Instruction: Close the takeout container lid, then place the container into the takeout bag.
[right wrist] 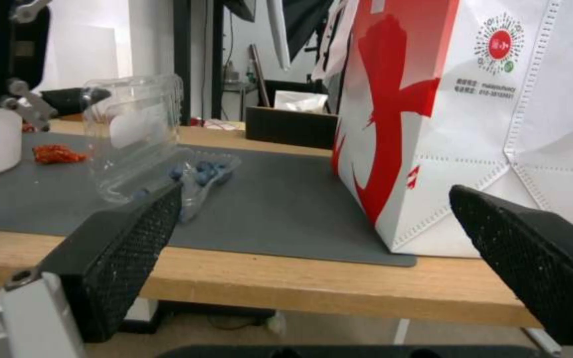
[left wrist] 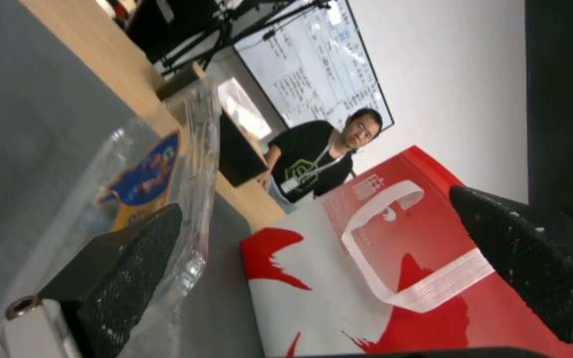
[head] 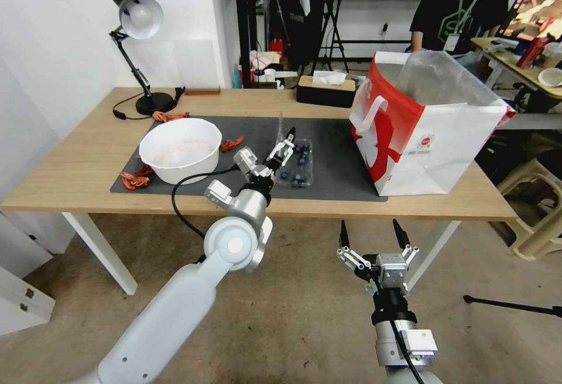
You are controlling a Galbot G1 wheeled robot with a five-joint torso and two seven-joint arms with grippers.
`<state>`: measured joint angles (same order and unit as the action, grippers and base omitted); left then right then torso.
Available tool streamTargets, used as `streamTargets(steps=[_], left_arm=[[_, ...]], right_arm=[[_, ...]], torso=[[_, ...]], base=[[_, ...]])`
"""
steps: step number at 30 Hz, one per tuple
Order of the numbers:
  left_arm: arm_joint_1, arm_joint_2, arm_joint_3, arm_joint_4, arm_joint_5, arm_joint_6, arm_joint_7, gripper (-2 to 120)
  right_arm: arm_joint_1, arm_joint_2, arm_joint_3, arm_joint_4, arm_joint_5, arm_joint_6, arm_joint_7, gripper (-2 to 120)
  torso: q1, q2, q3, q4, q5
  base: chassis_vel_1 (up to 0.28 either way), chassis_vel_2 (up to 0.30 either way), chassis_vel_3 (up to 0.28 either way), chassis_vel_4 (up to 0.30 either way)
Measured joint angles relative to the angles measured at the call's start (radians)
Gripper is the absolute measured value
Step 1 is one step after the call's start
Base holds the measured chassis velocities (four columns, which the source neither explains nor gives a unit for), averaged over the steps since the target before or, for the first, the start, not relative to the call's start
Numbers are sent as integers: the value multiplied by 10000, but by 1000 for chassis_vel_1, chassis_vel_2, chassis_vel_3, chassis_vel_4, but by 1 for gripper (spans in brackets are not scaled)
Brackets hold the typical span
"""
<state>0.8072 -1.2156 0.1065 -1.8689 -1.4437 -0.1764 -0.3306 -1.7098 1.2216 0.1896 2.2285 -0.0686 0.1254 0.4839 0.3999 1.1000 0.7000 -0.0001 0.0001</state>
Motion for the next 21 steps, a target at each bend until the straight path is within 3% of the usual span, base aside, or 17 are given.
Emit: streamTargets(steps=[11,18,21], left_arm=[[-437,-341,140,215,-1673,187,-510,98],[-685,-546,147,654,-2378,334,-1027,80],[-775,-612,214,950,-2388,382,-1251,65]], right_arm=[[4,47,40,-93,-28,18,15,100],[41,65,31,-140,-33,18,16,100],[59,57,32,-140,-33,18,17,100]], torso=[[1,-1,0,1,0],[0,0,1,1,-1],[1,0,0,1,-1]], base=[[0,0,0,0],[0,0,0,0],[0,0,0,0]])
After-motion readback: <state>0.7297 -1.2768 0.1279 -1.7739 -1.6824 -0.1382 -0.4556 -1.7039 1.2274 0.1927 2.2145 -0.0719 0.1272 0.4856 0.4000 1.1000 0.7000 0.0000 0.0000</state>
